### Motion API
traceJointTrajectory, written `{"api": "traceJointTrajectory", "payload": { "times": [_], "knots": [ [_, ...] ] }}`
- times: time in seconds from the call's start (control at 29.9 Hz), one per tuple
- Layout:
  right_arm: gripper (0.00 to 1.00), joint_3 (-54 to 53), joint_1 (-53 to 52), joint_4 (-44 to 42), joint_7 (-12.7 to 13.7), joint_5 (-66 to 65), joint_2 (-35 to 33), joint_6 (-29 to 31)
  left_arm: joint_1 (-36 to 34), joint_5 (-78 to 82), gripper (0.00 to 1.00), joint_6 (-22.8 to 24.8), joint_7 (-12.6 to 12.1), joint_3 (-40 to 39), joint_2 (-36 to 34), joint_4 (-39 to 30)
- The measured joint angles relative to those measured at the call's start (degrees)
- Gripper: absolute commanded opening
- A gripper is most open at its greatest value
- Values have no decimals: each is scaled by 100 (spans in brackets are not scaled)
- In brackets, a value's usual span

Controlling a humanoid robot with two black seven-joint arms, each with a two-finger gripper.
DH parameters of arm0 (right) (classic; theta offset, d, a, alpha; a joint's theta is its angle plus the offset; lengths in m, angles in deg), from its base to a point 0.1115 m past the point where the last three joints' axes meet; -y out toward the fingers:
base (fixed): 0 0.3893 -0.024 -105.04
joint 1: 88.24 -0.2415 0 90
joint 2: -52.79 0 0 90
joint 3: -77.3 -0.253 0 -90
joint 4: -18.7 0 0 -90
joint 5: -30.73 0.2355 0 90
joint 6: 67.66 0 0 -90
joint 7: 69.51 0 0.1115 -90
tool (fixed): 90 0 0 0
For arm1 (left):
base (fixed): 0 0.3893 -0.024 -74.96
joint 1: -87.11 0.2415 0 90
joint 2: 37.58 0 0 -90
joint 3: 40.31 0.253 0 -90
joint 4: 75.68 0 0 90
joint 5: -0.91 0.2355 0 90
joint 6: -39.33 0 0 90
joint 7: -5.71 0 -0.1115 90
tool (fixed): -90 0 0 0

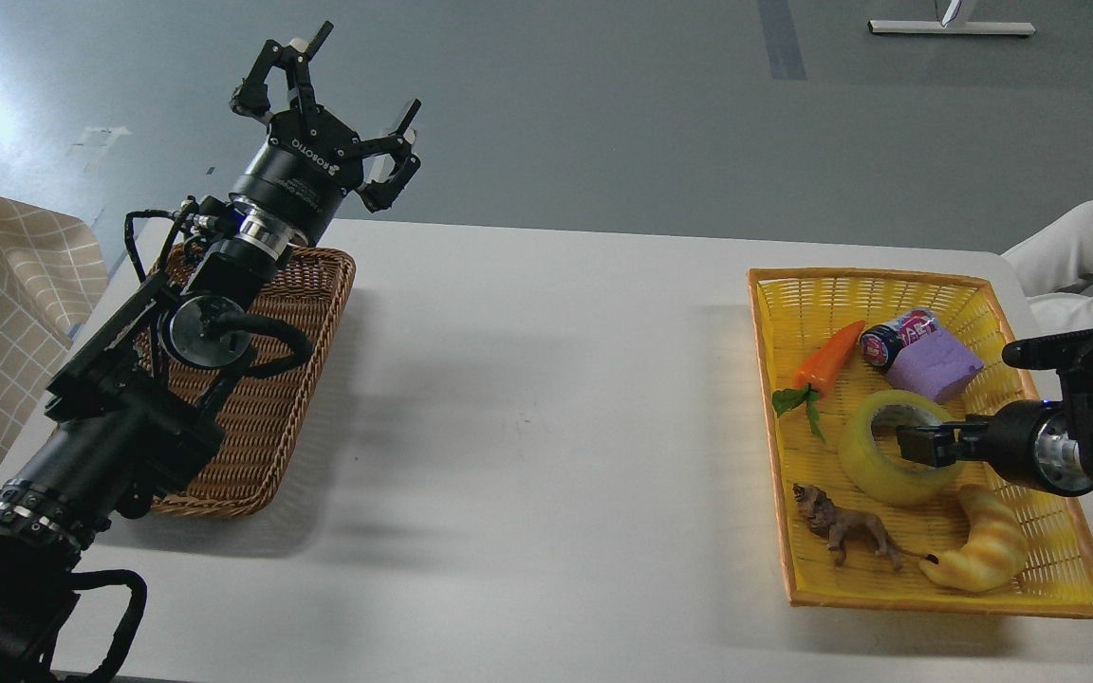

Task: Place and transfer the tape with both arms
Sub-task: 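Lower the right gripper into the yellow tape roll's hole and grip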

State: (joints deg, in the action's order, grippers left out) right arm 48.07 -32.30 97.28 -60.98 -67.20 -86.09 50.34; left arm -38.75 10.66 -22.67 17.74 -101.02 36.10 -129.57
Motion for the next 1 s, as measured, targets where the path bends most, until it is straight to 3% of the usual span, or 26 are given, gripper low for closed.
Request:
{"api": "traceJointTrajectory", "payload": {
  "times": [0.37, 0.5, 0.64, 0.84, 0.94, 1.0],
  "knots": [
    [71, 0, 39, -29, 0, 2, 21, 0, 0, 0, 98, 0, 0, 0, 17, 2],
    [56, 1, 44, -101, 0, 6, 84, 0, 0, 0, 98, 0, 0, -1, 24, 3],
    [52, 2, 69, -130, 0, 17, 99, 0, 19, 0, 98, 0, 0, -2, 32, 10],
    [24, 5, 104, -212, 1, 42, 147, 0, 24, -1, 98, 0, 0, 5, 33, 10],
    [4, 5, 99, -234, 0, 45, 157, 0, 26, -1, 98, 0, 0, 4, 33, 10],
    [0, 4, 84, -237, 1, 51, 159, 0, 26, -1, 98, 0, 0, 4, 33, 10]
  ]
}}
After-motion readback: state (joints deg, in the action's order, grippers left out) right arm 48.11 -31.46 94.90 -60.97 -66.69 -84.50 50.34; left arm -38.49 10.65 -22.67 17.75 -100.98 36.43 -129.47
